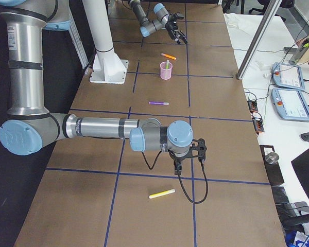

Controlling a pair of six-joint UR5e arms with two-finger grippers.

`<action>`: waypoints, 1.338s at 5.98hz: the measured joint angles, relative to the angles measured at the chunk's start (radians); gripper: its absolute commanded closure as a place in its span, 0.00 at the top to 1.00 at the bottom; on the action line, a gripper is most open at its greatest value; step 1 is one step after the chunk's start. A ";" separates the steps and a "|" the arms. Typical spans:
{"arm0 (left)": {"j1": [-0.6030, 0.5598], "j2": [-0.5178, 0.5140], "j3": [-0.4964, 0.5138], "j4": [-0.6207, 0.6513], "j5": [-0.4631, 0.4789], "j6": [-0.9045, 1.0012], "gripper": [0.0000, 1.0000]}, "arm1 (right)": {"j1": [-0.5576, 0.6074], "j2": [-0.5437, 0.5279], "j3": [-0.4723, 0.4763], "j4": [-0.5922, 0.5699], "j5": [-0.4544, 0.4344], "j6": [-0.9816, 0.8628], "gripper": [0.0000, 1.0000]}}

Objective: Collect pens into pen holder
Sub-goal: 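Withdraw the left gripper away from the cup toward the robot's side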

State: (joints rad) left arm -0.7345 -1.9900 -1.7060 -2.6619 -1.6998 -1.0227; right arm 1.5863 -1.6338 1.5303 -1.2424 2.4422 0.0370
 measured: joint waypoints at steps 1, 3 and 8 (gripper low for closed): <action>-0.100 0.059 -0.011 0.026 -0.144 -0.004 1.00 | -0.012 -0.006 -0.074 0.098 -0.012 -0.032 1.00; -0.334 0.146 -0.031 0.140 -0.463 0.002 1.00 | -0.062 -0.007 -0.171 0.170 -0.060 -0.045 1.00; -0.408 0.284 -0.084 0.186 -0.550 0.059 1.00 | -0.172 0.029 -0.306 0.212 -0.155 -0.039 0.99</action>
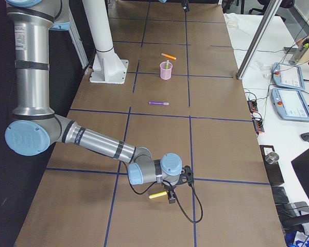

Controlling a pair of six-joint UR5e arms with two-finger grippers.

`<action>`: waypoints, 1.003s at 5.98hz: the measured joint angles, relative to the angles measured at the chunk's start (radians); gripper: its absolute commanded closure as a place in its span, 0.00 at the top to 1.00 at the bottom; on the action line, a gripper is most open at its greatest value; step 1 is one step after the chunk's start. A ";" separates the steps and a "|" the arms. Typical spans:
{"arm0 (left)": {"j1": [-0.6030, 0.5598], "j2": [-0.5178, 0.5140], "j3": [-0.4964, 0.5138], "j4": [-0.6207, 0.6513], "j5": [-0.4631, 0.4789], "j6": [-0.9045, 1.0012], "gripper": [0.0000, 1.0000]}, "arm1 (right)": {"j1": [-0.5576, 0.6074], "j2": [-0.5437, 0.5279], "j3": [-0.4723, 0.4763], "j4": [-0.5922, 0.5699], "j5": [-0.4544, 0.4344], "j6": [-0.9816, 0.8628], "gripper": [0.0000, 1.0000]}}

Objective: Collect pens into pen holder
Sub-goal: 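Hold the left arm still while the right gripper grasps the yellow marker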

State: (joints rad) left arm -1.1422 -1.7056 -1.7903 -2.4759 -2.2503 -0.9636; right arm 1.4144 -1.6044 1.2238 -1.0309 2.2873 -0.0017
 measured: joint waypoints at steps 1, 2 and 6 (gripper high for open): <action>-0.001 0.002 -0.002 0.000 0.000 0.006 1.00 | -0.018 0.013 -0.024 0.000 -0.003 0.000 0.98; -0.001 0.008 -0.002 0.000 0.000 0.020 1.00 | -0.031 0.024 -0.043 0.000 -0.003 -0.001 0.98; 0.001 0.017 0.002 0.000 0.003 0.043 1.00 | -0.040 0.041 -0.089 -0.003 0.003 -0.010 0.45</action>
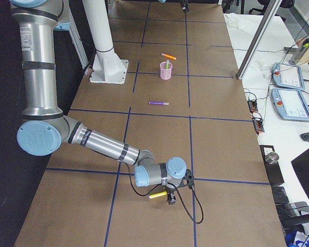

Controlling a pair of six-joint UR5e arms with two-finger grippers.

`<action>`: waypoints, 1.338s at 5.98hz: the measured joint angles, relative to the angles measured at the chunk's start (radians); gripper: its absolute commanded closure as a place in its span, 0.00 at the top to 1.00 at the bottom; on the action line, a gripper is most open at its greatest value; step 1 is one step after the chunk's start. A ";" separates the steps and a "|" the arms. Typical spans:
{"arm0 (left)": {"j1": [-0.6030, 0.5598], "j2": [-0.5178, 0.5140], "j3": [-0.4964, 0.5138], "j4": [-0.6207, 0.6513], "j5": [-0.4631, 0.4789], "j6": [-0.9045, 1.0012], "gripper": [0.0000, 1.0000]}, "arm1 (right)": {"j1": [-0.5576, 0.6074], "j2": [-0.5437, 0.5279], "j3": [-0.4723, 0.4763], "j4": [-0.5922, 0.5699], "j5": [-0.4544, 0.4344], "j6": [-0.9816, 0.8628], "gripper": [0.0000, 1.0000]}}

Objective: Collect pens into pen holder
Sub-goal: 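Hold the left arm still while the right gripper grasps the yellow marker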

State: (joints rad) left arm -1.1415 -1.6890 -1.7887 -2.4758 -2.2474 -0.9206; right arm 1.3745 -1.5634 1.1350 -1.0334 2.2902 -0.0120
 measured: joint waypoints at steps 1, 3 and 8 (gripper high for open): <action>0.000 0.000 0.000 0.000 0.000 0.000 1.00 | 0.000 0.000 -0.003 0.000 0.002 -0.003 0.28; 0.000 0.000 0.001 0.000 0.000 0.000 1.00 | 0.000 0.002 -0.002 0.000 0.014 -0.006 0.07; 0.001 0.003 0.001 0.000 0.002 0.001 1.00 | 0.047 -0.009 0.104 0.023 0.147 -0.005 0.00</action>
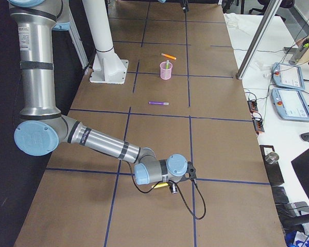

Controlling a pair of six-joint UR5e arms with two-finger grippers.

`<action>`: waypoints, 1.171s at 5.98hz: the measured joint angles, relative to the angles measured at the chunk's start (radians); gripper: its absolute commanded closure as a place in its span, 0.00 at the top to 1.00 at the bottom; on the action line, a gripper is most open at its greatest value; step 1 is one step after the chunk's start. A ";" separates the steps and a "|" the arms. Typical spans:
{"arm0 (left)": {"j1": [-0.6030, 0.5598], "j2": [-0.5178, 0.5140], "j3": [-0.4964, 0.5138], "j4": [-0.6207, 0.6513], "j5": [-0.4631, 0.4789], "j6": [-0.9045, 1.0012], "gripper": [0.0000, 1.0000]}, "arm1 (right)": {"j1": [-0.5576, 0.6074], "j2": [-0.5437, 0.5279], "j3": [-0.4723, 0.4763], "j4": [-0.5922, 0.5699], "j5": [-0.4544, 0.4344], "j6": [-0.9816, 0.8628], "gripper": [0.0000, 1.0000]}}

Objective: Collect pens into pen holder
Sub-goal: 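Hold the left arm still while the right gripper grasps the yellow marker, then carry the yellow marker to the cup while the left gripper nears the orange marker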

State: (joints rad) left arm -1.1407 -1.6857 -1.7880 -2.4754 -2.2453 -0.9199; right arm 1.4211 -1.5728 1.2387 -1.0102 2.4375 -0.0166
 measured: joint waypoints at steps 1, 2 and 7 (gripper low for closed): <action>0.004 0.004 0.000 0.004 0.001 0.006 1.00 | 0.013 0.000 0.082 0.004 0.015 0.027 0.00; 0.012 0.008 -0.002 0.027 0.003 0.015 1.00 | 0.018 0.003 0.187 0.006 0.019 0.110 0.00; 0.220 -0.035 -0.002 0.157 0.054 0.020 1.00 | -0.102 0.156 0.579 0.010 -0.086 0.666 0.00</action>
State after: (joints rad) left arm -0.9205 -1.7206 -1.7897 -2.3183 -2.1910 -0.9002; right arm 1.3194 -1.4165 1.8172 -1.0002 2.3514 0.6492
